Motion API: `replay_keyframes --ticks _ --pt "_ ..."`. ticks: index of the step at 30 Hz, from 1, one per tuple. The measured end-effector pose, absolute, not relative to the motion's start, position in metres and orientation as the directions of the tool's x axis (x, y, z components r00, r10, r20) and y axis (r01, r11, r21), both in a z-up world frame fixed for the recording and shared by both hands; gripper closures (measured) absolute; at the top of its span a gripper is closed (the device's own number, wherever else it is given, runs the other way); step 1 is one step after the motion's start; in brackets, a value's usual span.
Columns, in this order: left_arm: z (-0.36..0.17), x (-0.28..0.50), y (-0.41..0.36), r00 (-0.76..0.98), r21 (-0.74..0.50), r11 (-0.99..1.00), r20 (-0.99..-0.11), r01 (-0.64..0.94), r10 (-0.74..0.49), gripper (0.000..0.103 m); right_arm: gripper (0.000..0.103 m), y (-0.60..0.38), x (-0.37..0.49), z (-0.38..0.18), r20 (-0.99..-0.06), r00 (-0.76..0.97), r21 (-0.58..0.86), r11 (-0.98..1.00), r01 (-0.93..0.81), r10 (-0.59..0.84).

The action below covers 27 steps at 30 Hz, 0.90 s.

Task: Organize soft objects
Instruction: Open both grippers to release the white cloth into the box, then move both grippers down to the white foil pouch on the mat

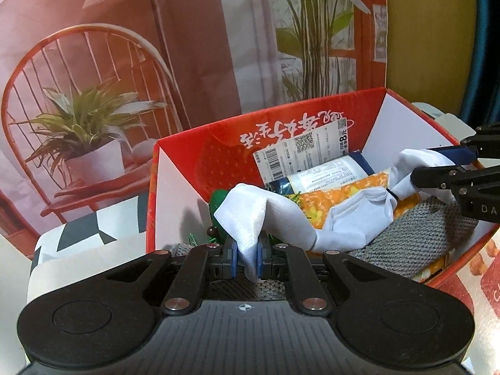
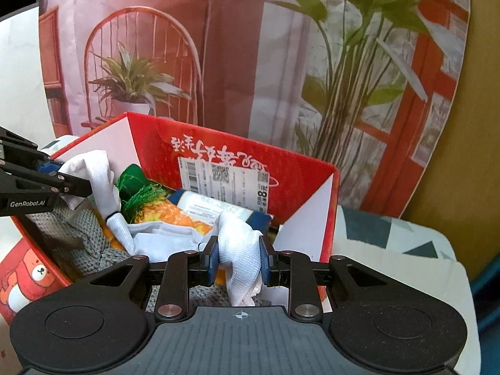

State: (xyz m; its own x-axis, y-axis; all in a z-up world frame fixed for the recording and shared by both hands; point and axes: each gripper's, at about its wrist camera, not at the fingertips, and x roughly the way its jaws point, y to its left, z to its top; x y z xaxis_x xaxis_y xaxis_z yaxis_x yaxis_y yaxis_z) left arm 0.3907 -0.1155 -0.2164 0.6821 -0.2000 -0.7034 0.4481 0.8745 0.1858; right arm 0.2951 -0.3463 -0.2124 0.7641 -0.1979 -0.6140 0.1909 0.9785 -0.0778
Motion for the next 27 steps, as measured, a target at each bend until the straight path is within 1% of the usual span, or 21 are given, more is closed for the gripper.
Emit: replay_keyframes --ticks 3,5,6,7,8,9,10,11,12,13,15,17,20,23,27 --pt "-0.214 0.39 -0.113 0.677 0.171 0.874 -0.704 0.455 -0.214 0.086 0.077 -0.346 0.295 -0.211 -0.615 0.763 -0.079 0.978 0.192 -0.2" --pt "-0.21 0.389 -0.109 0.675 0.159 0.877 -0.703 0.453 -0.221 0.071 0.07 -0.345 0.293 -0.209 -0.604 0.768 -0.09 0.976 0.2 -0.213" --pt "-0.208 0.388 -0.108 0.679 0.154 0.879 -0.698 0.451 -0.226 0.056 0.069 -0.346 0.291 -0.207 -0.595 0.774 -0.092 0.975 0.201 -0.216" --pt "-0.205 0.386 -0.105 0.684 0.147 0.881 -0.691 0.45 -0.234 0.044 0.068 -0.345 0.289 -0.205 -0.584 0.782 -0.092 0.975 0.202 -0.217" --pt "-0.202 0.384 -0.104 0.688 0.139 0.882 -0.683 0.45 -0.244 0.036 0.065 -0.345 0.286 -0.202 -0.573 0.79 -0.093 0.975 0.204 -0.22" --pt "-0.198 0.381 -0.102 0.694 0.131 0.884 -0.675 0.448 -0.251 0.033 0.062 -0.344 0.284 -0.199 -0.562 0.797 -0.093 0.974 0.206 -0.222" --pt "-0.193 0.377 -0.099 0.7 0.124 0.886 -0.665 0.446 -0.259 0.027 0.054 -0.344 0.281 -0.196 -0.552 0.804 -0.091 0.974 0.207 -0.222" --pt "-0.188 0.373 -0.097 0.707 0.119 0.887 -0.655 0.446 -0.267 0.025 0.047 -0.343 0.277 -0.194 -0.54 0.812 -0.088 0.974 0.207 -0.221" --pt "-0.184 0.369 -0.095 0.715 0.116 0.888 -0.643 0.446 -0.275 0.019 0.043 -0.341 0.274 -0.191 -0.527 0.822 -0.085 0.975 0.205 -0.218" --pt "-0.179 0.364 -0.093 0.724 0.113 0.889 -0.63 0.444 -0.282 0.014 0.038 -0.34 0.27 -0.188 -0.515 0.83 -0.081 0.976 0.202 -0.214" --pt "-0.172 0.352 -0.088 0.736 0.103 0.889 -0.607 0.446 -0.299 0.01 0.03 -0.336 0.261 -0.183 -0.492 0.845 -0.073 0.977 0.2 -0.21" --pt "-0.167 0.338 -0.084 0.744 0.091 0.889 -0.59 0.448 -0.314 0.007 0.013 -0.332 0.253 -0.178 -0.471 0.858 -0.06 0.978 0.199 -0.204" --pt "-0.162 0.315 -0.079 0.749 0.072 0.886 -0.568 0.459 -0.342 0.005 0.002 -0.323 0.238 -0.175 -0.442 0.876 -0.04 0.98 0.195 -0.192" --pt "-0.164 0.289 -0.071 0.75 0.058 0.879 -0.55 0.473 -0.367 0.003 0.001 -0.313 0.221 -0.175 -0.418 0.889 -0.028 0.98 0.196 -0.19" --pt "-0.177 0.253 -0.06 0.747 0.046 0.879 -0.55 0.474 -0.374 0.003 0.001 -0.296 0.194 -0.179 -0.382 0.903 -0.013 0.978 0.21 -0.199"
